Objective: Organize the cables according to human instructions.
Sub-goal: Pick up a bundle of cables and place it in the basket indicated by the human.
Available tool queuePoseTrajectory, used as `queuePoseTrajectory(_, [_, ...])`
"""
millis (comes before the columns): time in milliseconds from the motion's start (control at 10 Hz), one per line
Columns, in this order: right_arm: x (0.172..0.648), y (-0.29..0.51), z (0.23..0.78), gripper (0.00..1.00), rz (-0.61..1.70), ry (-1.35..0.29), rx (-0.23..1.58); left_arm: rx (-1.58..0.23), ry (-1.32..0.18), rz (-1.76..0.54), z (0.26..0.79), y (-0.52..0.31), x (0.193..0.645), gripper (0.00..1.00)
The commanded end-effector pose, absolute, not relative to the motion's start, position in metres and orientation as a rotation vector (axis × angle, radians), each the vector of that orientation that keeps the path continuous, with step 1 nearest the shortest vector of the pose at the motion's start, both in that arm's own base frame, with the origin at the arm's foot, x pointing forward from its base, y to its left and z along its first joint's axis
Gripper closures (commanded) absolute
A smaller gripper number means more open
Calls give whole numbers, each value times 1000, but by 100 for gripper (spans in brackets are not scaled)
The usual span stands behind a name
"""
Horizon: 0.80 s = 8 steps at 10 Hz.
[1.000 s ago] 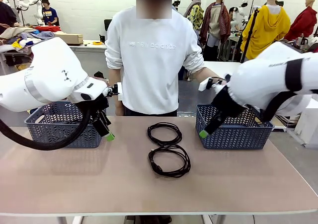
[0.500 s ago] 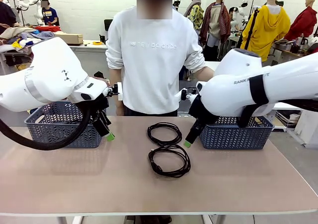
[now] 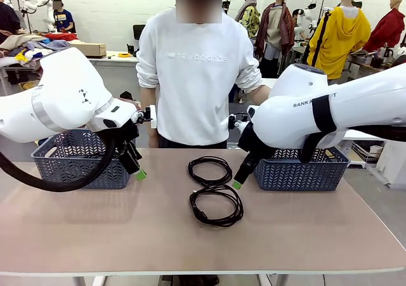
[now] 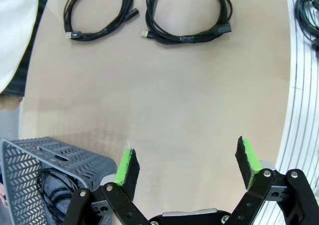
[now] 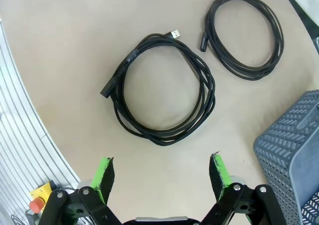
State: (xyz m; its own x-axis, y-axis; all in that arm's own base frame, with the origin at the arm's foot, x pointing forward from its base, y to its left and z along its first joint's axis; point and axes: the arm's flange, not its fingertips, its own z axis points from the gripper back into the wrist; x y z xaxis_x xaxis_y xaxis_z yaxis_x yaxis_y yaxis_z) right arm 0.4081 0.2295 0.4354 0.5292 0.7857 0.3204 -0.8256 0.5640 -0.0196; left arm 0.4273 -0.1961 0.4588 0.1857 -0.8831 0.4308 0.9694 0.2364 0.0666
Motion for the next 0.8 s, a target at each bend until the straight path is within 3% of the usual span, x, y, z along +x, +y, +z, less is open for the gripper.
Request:
queuePoseTrajectory(0, [405, 228, 437, 0, 968, -313, 135, -234, -425, -1322, 460, -195, 426, 0])
queuePoseTrajectory(400, [408, 229, 435, 0, 966, -310, 140, -234, -425, -1322, 460, -195, 426, 0])
queuePoseTrajectory(700, [418, 275, 427, 0, 869, -214, 88, -234, -425, -1322, 460, -195, 426, 0])
